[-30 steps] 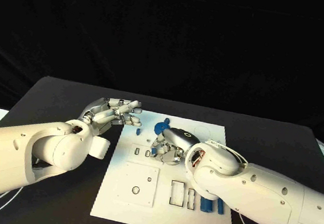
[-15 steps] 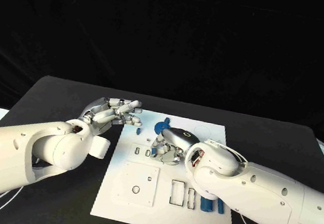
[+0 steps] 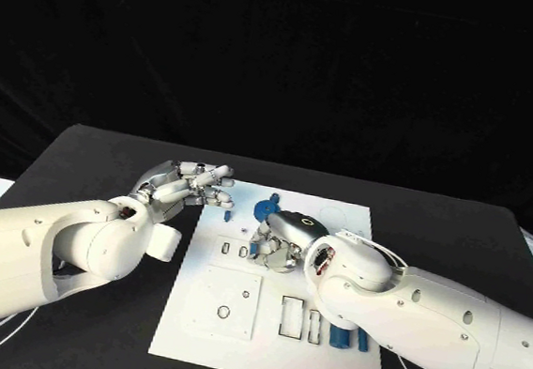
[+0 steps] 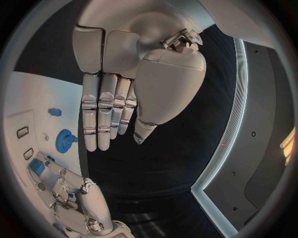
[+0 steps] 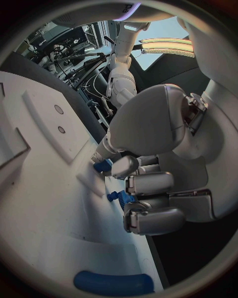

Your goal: Assemble the parts on the task board

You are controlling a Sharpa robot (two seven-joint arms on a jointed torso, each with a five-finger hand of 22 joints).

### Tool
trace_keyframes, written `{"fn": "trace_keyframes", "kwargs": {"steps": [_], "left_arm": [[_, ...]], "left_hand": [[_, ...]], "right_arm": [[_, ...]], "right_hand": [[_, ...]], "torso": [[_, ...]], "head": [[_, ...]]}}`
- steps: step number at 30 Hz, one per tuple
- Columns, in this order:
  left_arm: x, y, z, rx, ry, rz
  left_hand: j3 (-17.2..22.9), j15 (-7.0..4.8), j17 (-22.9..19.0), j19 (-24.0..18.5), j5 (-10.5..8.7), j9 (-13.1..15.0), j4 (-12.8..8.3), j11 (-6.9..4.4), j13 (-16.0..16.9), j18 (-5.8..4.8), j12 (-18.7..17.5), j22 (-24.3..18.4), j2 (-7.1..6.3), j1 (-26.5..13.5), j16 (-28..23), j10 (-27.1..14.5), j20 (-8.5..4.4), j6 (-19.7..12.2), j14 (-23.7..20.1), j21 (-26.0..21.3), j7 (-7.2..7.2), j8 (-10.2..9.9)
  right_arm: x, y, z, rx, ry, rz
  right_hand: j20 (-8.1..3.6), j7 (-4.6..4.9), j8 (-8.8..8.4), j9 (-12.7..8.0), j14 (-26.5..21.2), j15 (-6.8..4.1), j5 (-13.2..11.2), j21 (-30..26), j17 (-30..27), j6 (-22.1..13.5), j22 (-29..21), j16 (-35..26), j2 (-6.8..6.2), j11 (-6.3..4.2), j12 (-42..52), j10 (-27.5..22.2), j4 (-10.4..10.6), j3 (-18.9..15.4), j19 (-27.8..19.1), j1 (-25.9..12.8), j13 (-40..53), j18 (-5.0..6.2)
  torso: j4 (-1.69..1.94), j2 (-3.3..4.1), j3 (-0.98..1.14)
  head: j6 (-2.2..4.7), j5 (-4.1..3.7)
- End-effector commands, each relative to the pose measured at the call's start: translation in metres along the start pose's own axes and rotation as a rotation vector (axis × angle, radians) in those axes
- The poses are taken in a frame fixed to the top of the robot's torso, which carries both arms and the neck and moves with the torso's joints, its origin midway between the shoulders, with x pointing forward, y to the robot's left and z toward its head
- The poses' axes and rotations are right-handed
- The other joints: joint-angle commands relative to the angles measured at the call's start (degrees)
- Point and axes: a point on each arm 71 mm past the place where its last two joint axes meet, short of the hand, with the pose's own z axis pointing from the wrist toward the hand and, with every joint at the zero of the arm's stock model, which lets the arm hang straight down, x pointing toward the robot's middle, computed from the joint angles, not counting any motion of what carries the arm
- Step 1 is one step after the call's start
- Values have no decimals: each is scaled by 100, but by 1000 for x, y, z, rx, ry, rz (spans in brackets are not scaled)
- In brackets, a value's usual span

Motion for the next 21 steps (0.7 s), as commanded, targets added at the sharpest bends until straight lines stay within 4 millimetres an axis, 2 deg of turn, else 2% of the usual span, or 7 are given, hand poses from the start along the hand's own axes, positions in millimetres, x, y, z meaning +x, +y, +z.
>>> {"fn": "trace_keyframes", "kwargs": {"steps": [1, 15, 21], "left_arm": [[3, -1, 0, 4, 23, -11], [4, 0, 0, 1, 27, -13], [4, 0, 1, -2, 29, -13]], "left_hand": [[11, -5, 6, -32, 37, -6, -37, 15, -6, 41, -24, -1, -1, 14, -36, 31, -13, 12, -46, -5, 13, -34], [14, -3, 14, -38, 37, -7, -41, 18, -7, 42, -31, -1, 2, 15, -42, 25, -10, 8, -48, -5, 18, -38], [14, -3, 14, -38, 37, -7, -41, 18, -7, 42, -31, -1, 2, 15, -42, 25, -10, 8, -48, -5, 18, -38]], "right_arm": [[7, -5, -1, 40, 44, -34], [5, -3, -2, 35, -1, -18], [2, -2, -3, 28, -34, -3]], "right_hand": [[14, 4, -31, -10, 392, 55, -26, -36, 487, -53, 568, -38, -103, 14, -47, -51, 17, -47, -39, -4, -30, 9], [78, 67, -83, -65, 384, 116, -17, -56, 469, -359, 545, -61, -359, 83, -405, -268, 153, -322, -56, -197, -309, 16], [90, 74, -69, -63, 379, 126, -44, -62, 453, -413, 537, -74, -404, 92, -434, -298, 230, -441, -62, -240, -347, 18]], "torso": [[-2, 1, 1], [-4, 5, 3], [-1, 2, 0]], "head": [[-2, 3], [-10, -3], [-9, -8]]}}
